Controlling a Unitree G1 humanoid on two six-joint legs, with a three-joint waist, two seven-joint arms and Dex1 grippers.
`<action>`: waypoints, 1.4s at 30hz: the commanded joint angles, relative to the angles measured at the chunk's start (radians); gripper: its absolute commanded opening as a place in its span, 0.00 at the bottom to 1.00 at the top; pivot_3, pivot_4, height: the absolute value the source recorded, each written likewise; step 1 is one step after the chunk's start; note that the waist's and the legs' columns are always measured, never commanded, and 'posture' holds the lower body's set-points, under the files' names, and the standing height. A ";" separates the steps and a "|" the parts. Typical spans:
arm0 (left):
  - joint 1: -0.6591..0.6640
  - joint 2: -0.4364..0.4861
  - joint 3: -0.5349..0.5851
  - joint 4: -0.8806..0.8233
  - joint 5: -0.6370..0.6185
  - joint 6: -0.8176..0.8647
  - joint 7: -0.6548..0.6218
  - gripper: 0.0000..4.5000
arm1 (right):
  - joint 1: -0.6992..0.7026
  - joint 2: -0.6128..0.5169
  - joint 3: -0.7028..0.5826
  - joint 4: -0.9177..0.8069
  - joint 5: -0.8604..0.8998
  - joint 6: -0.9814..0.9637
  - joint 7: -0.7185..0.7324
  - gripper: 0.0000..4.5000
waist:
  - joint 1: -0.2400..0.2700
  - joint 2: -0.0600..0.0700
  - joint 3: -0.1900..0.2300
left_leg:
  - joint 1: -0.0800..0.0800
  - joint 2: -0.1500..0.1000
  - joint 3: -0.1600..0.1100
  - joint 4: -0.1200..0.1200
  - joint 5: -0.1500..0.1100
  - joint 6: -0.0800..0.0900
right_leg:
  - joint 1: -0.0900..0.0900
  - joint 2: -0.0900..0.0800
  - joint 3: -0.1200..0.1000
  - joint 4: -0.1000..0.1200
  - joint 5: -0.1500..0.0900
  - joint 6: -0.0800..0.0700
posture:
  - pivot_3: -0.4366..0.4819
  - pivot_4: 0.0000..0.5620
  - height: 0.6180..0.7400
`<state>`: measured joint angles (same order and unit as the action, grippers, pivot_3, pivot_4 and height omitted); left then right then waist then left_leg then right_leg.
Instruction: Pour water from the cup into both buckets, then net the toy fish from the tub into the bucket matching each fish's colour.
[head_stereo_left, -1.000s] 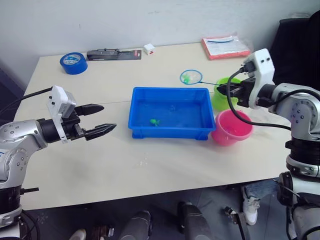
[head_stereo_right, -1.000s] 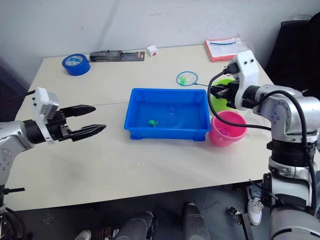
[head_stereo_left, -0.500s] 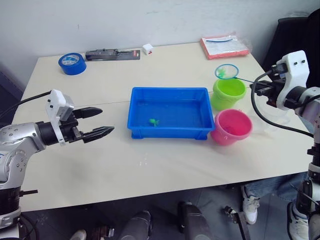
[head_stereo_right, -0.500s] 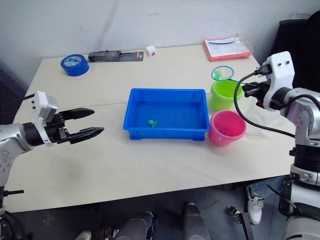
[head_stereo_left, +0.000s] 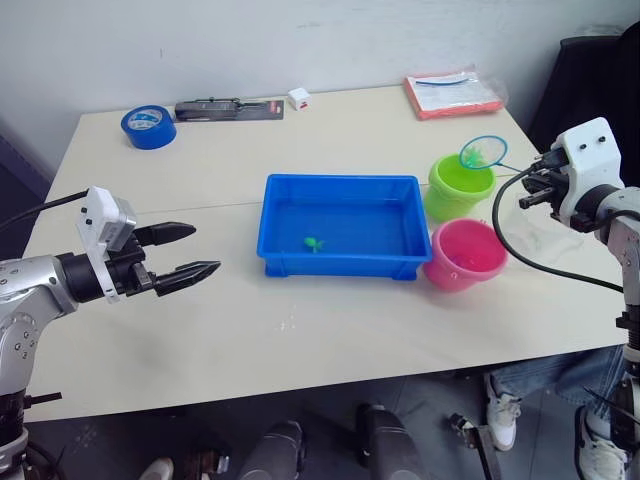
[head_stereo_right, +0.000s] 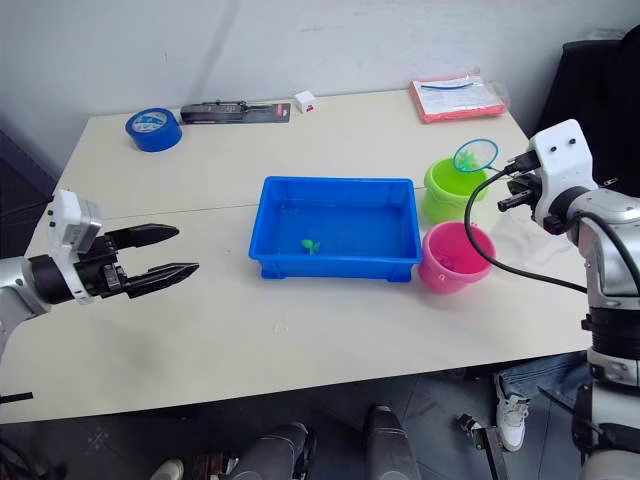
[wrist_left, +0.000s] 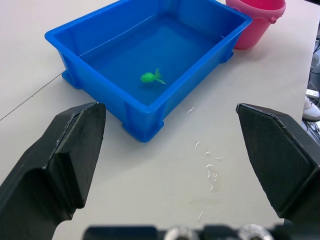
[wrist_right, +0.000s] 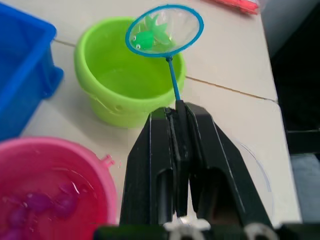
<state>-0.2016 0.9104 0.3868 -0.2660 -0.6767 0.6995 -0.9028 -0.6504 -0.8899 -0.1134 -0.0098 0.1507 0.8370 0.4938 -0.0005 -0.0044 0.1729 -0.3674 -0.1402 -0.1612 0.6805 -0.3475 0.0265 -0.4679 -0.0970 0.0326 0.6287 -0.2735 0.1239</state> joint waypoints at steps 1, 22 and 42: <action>-0.009 0.003 0.024 -0.025 -0.019 -0.004 0.003 1.00 | 0.027 -0.062 0.077 -0.080 -0.135 -0.153 -0.023 0.17 | 0.000 0.000 0.000 | 0.000 0.000 0.000 0.000 0.000 0.000 | 0.000 0.000 0.000 0.000 0.000 0.000 | 0.48 0.27 1.00; -0.053 -0.024 -0.003 -0.020 -0.019 -0.039 -0.005 1.00 | 0.107 -0.154 0.276 -0.049 -0.650 -0.598 -0.044 0.17 | -0.001 0.000 0.000 | 0.000 0.000 0.004 0.000 0.000 0.000 | -0.002 0.001 0.003 0.000 0.000 0.000 | 0.48 0.27 1.00; -0.050 -0.036 0.000 -0.020 -0.022 -0.060 -0.021 1.00 | 0.191 -0.223 0.257 -0.019 -0.937 -0.836 -0.151 0.17 | -0.001 0.000 0.000 | 0.000 0.000 0.006 0.000 0.000 0.000 | -0.004 0.002 0.004 0.001 0.000 0.000 | 0.48 0.27 1.00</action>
<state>-0.2445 0.8751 0.3719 -0.2658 -0.6830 0.6585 -0.9187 -0.4580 -1.0909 0.1889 -0.0064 -0.7609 0.0168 0.3656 -0.0018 -0.0044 0.1729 -0.3676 -0.1402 -0.1555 0.6806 -0.3475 0.0265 -0.4721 -0.0954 0.0369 0.6293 -0.2736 0.1239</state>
